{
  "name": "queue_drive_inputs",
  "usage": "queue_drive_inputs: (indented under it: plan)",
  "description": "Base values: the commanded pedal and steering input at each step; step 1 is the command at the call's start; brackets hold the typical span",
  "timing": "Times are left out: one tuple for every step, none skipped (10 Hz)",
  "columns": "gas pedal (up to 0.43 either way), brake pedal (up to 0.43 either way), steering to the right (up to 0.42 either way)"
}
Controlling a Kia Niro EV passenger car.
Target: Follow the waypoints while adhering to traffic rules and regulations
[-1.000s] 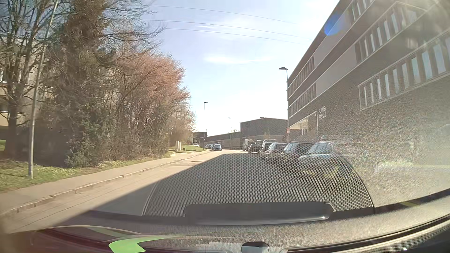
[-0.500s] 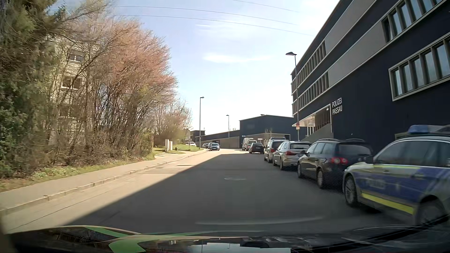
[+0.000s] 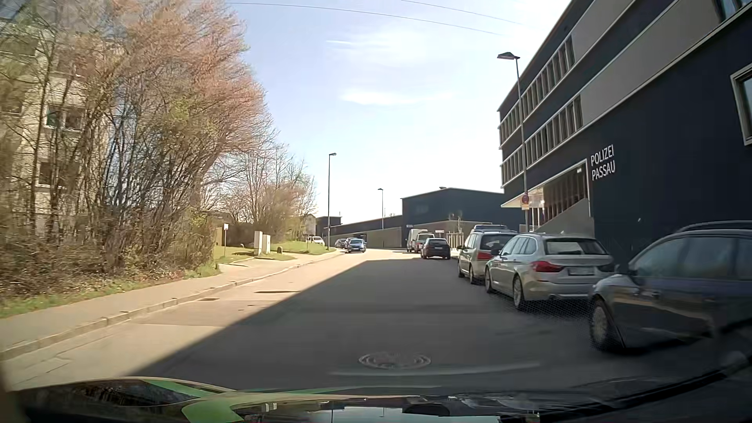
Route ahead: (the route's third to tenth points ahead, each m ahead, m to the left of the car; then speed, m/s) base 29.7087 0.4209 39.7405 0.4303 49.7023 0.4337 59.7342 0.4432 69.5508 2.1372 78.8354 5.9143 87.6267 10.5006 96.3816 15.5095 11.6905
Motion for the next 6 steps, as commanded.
queue_drive_inputs:
  plan:
    - [0.268,0.000,-0.001]
    - [0.260,0.000,-0.001]
    - [0.260,0.000,-0.001]
    - [0.228,0.000,-0.001]
    - [0.220,0.000,-0.001]
    - [0.209,0.000,-0.001]
